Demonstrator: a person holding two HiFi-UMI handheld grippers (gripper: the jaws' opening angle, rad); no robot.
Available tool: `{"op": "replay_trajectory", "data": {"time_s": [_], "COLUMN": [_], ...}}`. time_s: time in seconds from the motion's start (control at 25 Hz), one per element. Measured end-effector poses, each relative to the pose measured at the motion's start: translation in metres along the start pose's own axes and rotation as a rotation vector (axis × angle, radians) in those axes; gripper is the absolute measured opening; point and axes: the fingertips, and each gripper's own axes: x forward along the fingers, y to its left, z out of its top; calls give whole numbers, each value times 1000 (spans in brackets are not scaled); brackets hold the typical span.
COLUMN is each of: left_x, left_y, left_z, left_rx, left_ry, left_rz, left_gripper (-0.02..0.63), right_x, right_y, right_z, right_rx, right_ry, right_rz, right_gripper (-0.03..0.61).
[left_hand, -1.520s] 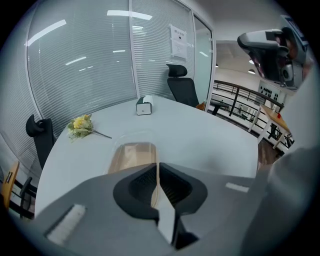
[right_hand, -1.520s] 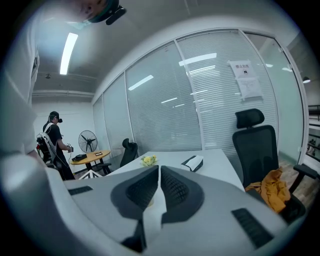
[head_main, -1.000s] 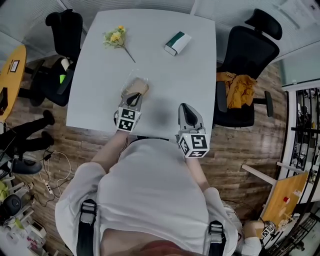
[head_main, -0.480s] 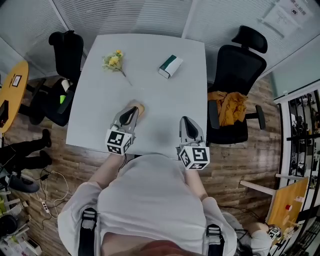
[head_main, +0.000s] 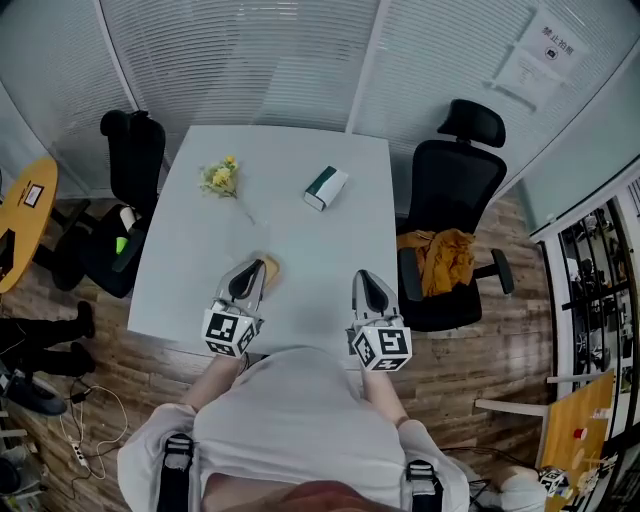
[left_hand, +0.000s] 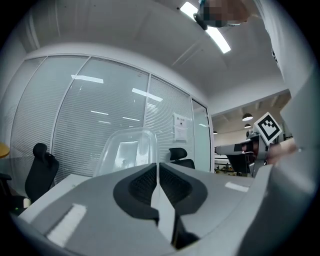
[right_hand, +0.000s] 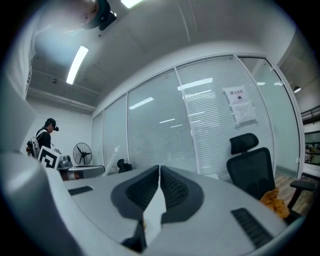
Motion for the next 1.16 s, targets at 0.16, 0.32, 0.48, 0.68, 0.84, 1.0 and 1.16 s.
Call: {"op": "replay_trajectory", "data": {"time_s": [0.16,0.32,0.48,0.68,0.84,1.0,1.16], "left_x": [-4,-9,-10,-12,-11,-12,-16], "left_y": [1,4,5,4,5,6,5], "left_z": [4,12,20,23,21,19,18], "left_rx": [-1,-3,7,20,14,9,8], "left_ry": [-16,-48,-79,-86,-79,-73,-71], "left_rz": [11,29,33,29,31,30,29], "left_gripper": [28,28,28,28,28,28,28], "right_x": [-1,-2,1,2,3,3,0], "right_y": [1,5,5,6,5,7,11], "right_z": [0,2,2,2,1,1,2], "right_rx": [-8,-11,-7,-5,-5,-7,-6], "right_ry": [4,-2,-11,-12,-11,-13,-15], "right_rz": [-7,-2,2,2,1,2,7], "right_gripper": [11,9,9,9,9,9,9]}}
